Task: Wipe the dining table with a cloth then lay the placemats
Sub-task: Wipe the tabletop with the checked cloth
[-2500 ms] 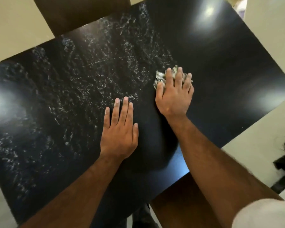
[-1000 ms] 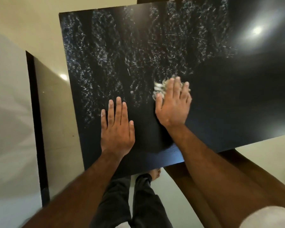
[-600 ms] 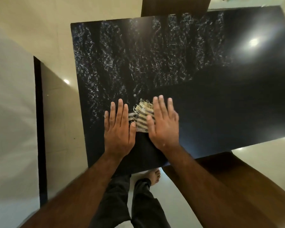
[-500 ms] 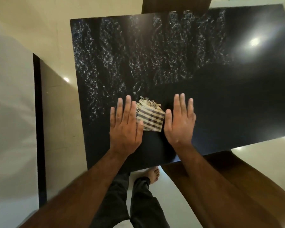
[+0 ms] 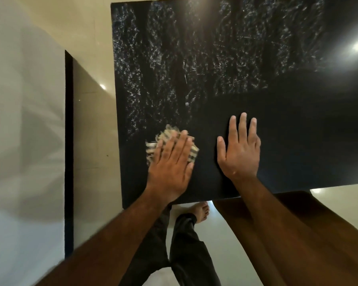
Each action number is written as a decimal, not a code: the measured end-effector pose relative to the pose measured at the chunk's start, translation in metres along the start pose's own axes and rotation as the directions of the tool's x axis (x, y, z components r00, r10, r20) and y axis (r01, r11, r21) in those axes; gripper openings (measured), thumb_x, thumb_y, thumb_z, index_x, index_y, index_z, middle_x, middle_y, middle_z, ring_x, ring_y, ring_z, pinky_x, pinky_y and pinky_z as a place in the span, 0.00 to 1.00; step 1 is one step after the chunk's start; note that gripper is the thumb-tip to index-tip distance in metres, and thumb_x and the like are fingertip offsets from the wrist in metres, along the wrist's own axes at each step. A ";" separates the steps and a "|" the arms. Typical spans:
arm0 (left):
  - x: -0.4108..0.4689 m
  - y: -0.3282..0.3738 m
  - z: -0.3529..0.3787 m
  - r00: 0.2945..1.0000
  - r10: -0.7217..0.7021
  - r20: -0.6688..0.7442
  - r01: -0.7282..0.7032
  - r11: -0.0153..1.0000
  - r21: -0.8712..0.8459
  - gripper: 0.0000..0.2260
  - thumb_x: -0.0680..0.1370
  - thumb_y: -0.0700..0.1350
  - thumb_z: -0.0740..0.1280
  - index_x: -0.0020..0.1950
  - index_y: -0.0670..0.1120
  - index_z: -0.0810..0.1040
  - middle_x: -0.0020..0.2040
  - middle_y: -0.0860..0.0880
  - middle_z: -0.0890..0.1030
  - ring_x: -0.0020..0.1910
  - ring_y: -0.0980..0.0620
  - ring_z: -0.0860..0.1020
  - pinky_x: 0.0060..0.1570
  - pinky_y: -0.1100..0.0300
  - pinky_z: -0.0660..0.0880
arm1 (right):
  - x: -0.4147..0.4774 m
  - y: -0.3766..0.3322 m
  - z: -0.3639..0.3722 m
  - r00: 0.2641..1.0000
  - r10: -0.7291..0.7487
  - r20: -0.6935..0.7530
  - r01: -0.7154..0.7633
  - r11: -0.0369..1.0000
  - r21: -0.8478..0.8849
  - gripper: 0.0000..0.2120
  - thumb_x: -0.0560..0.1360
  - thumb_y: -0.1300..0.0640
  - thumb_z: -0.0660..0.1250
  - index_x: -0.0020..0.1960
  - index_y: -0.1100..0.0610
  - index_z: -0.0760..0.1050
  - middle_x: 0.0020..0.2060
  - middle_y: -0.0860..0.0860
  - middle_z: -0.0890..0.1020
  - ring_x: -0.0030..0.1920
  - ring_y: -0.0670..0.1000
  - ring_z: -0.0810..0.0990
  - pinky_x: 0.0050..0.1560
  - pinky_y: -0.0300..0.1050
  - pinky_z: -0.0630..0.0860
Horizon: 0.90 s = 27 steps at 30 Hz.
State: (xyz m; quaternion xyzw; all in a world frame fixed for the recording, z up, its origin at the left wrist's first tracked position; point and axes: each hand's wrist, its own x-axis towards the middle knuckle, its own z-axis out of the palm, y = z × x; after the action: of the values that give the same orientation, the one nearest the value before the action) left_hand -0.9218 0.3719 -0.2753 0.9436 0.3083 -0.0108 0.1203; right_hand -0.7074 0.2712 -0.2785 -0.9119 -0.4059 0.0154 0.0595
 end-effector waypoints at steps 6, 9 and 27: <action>0.033 -0.037 -0.017 0.982 -0.188 -0.031 0.188 0.982 0.002 0.34 0.89 0.60 0.47 0.92 0.47 0.45 0.92 0.47 0.43 0.91 0.44 0.44 0.88 0.36 0.50 | -0.001 -0.010 -0.001 0.999 -0.032 0.027 0.032 0.999 -0.028 0.37 0.89 0.37 0.53 0.91 0.56 0.53 0.91 0.58 0.51 0.91 0.65 0.48 0.82 0.67 0.63; 0.080 -0.021 -0.018 0.982 -0.178 -0.068 0.179 0.984 0.009 0.33 0.90 0.59 0.48 0.92 0.47 0.47 0.92 0.47 0.44 0.91 0.44 0.44 0.87 0.35 0.50 | 0.000 -0.010 0.001 0.999 -0.035 0.019 0.035 0.999 -0.037 0.37 0.89 0.37 0.54 0.91 0.56 0.54 0.91 0.58 0.51 0.91 0.64 0.49 0.82 0.67 0.64; 0.023 -0.064 -0.025 0.968 -0.248 -0.035 0.250 0.967 0.040 0.34 0.89 0.59 0.49 0.92 0.47 0.46 0.92 0.46 0.43 0.91 0.43 0.44 0.88 0.37 0.48 | 0.001 -0.008 0.002 0.999 0.003 0.035 -0.002 1.000 -0.025 0.35 0.88 0.40 0.52 0.91 0.51 0.54 0.91 0.54 0.50 0.91 0.62 0.49 0.82 0.67 0.65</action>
State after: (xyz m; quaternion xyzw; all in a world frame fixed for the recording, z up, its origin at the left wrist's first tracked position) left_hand -0.9420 0.4414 -0.2675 0.8999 0.4259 -0.0184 0.0924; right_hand -0.7128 0.2768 -0.2795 -0.9126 -0.4060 0.0262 0.0412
